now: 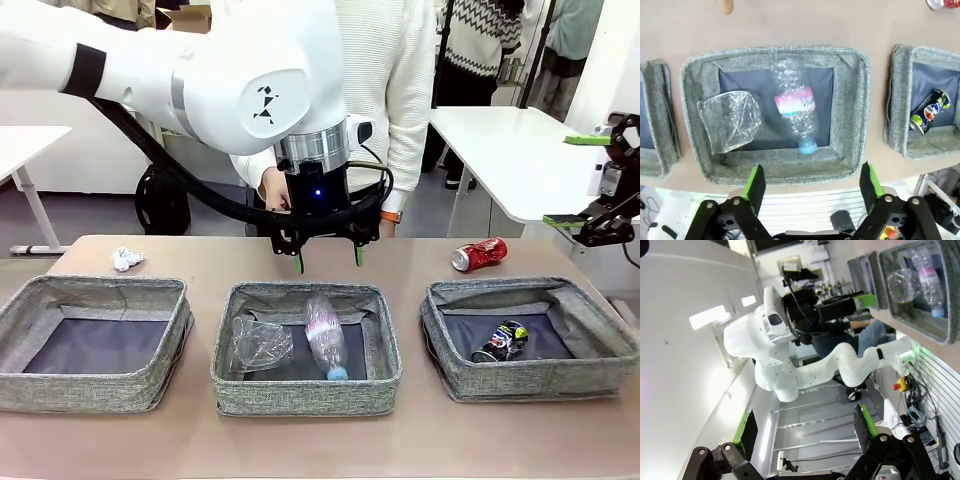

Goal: Sort the waste into the appropriate baskets.
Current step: Place the picked waste into the Fabric basket indicated by the person.

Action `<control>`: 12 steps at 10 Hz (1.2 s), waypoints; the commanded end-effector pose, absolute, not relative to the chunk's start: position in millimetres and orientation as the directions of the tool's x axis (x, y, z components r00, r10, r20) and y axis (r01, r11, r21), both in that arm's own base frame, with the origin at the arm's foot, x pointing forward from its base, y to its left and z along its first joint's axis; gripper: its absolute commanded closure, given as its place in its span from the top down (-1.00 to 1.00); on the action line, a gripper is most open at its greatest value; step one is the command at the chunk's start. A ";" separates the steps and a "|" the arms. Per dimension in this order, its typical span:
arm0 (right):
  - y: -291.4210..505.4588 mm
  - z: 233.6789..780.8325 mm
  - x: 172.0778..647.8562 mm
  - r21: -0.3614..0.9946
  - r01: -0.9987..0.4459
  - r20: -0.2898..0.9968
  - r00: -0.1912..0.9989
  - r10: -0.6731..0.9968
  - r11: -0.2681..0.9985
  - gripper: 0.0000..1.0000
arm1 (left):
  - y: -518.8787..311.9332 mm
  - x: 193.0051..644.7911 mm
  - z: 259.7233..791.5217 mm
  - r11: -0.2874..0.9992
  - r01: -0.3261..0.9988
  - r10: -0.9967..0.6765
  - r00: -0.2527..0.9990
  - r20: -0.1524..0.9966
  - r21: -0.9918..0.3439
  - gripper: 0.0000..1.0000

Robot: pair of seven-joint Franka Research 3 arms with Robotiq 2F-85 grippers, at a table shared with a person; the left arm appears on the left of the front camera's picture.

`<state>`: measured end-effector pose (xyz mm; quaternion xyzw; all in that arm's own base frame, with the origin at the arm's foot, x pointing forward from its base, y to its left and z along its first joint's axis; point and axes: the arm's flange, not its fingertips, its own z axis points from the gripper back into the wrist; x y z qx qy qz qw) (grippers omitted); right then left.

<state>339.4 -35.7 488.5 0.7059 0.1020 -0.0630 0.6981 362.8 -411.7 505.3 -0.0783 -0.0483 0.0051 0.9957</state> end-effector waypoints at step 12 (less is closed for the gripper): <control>-34.6 490.3 338.8 0.974 0.227 -0.226 0.973 0.055 -0.017 1.00 | -93.1 371.7 592.3 0.414 0.079 -0.231 0.973 -0.021 -0.907 1.00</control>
